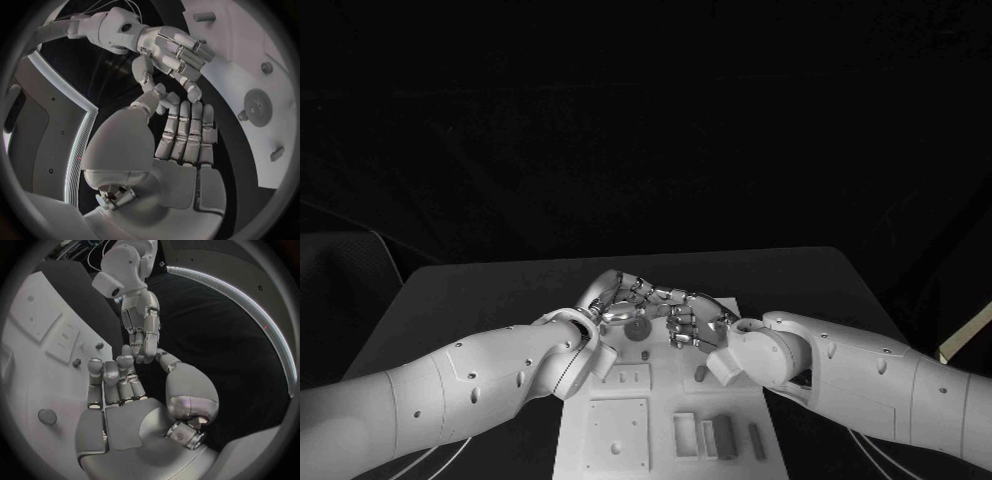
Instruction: Assemble the parts on the task board
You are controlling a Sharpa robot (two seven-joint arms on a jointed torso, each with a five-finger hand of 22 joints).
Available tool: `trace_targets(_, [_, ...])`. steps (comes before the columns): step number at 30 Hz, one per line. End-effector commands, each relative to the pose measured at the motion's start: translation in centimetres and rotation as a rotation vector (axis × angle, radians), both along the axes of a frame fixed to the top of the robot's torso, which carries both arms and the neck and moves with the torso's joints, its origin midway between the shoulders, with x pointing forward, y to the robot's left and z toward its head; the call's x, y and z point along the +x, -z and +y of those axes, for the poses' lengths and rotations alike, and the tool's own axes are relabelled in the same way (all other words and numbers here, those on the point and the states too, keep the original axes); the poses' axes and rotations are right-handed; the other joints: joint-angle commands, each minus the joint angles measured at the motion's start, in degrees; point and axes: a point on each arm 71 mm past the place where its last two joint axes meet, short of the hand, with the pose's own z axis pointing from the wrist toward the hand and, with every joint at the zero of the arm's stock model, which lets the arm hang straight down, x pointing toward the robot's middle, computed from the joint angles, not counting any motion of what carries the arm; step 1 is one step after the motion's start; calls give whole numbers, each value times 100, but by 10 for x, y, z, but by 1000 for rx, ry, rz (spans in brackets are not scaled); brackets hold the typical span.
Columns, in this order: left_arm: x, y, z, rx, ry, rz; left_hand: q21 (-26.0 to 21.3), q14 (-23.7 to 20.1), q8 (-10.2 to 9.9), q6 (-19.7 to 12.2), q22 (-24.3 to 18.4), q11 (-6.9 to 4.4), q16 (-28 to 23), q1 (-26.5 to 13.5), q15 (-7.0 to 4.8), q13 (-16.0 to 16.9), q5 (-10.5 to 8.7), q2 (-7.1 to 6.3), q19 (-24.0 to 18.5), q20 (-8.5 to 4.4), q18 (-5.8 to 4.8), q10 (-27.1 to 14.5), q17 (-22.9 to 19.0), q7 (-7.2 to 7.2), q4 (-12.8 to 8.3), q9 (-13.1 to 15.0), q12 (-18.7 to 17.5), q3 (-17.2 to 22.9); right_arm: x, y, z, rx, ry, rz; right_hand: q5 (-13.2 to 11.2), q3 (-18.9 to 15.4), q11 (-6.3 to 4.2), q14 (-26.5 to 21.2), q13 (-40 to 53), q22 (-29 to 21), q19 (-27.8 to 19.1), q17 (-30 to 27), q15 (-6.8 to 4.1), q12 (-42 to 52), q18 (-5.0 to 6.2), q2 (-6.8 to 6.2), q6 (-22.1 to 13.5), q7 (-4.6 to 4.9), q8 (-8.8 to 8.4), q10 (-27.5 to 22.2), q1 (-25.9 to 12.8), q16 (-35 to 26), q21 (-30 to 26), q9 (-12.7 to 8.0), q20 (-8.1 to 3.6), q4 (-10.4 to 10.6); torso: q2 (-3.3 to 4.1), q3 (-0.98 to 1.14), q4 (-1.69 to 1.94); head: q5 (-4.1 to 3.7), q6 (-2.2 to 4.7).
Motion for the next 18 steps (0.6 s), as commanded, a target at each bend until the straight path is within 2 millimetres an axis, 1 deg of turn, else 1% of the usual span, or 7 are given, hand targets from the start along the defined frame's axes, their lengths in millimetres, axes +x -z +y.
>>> trace_targets(1, [-1, -1, -2, -8, 4, -10, -25, -36, 54, 228, 3, -3, -35, -3, 7, 8, 32, 35, -38, 2, -74, 18, -1, -182, 26, 6, 25, -2, 1, -3, 0, 34, 5, -21, 7, 46, 8, 2, 11, 13, -18, 11, -23, 49, 47, 106, 148, -12, 88, -1, 5, 46, 558, 49, -15, -30, 2, 1, 0, 9, -2])
trace_targets(3, [0, -1, -1, -6, 0, -6, -25, -37, 54, 228, 3, -4, -35, -2, 7, 8, 32, 35, -39, 2, -75, 17, 0, -183, 25, 6, 25, -2, 1, -4, 0, 45, -11, -34, 9, 93, -8, 35, 14, 24, -5, 20, -44, 88, 52, 237, 342, -37, 196, 51, 56, 81, 599, 117, -22, -126, 2, 2, -1, 11, -4])
trace_targets(5, [0, -1, -1, -4, 0, -3, -26, -38, 54, 228, 3, -5, -35, 2, 5, 8, 33, 35, -42, 2, -75, 16, 2, -185, 21, 6, 26, 0, 1, -5, 0, 53, -16, -43, 10, 108, -15, 50, 14, 29, 3, 23, -52, 102, 53, 282, 413, -46, 235, 77, 74, 94, 615, 143, -25, -169, 1, 0, -3, 11, -3])
trace_targets(7, [0, 0, -1, -2, -3, -2, -27, -39, 54, 229, 3, -6, -36, 5, 5, 8, 34, 35, -43, 2, -75, 15, 3, -186, 19, 6, 27, 1, 2, -5, 0, 57, -16, -51, 13, 160, -39, 98, 9, 43, 28, 28, -76, 135, 62, 403, 561, -66, 314, 154, 152, 125, 654, 200, -33, -306, 2, -1, -2, 10, -4])
trace_targets(9, [0, 0, -1, -1, -4, -3, -27, -41, 54, 229, 2, -8, -36, 10, 4, 9, 35, 35, -46, 2, -75, 13, 6, -188, 15, 6, 28, 3, 2, -5, 0, 60, -16, -54, 12, 168, -43, 106, 8, 45, 32, 29, -79, 140, 64, 418, 577, -69, 323, 166, 167, 130, 660, 207, -35, -330, 3, 0, 1, 8, -5])
trace_targets(14, [0, 0, -1, 2, -5, -2, -28, -43, 54, 229, 2, -9, -37, 18, 3, 9, 37, 35, -51, 1, -75, 11, 10, -190, 9, 6, 30, 6, 2, -6, 0, 61, -7, -63, 12, 262, -76, 175, -4, 68, 77, 32, -113, 170, 81, 491, 675, -84, 373, 255, 364, 167, 706, 260, -48, -580, 1, -2, 2, 10, -5])
trace_targets(18, [0, 0, 0, 3, -6, -1, -28, -44, 54, 229, 2, -10, -37, 22, 3, 9, 37, 35, -52, 1, -75, 10, 12, -191, 6, 5, 31, 7, 2, -6, -2, 62, -5, -66, 12, 299, -85, 195, -8, 75, 91, 33, -123, 178, 88, 504, 690, -86, 380, 276, 449, 178, 718, 274, -52, -658, 2, -2, 1, 13, -8])
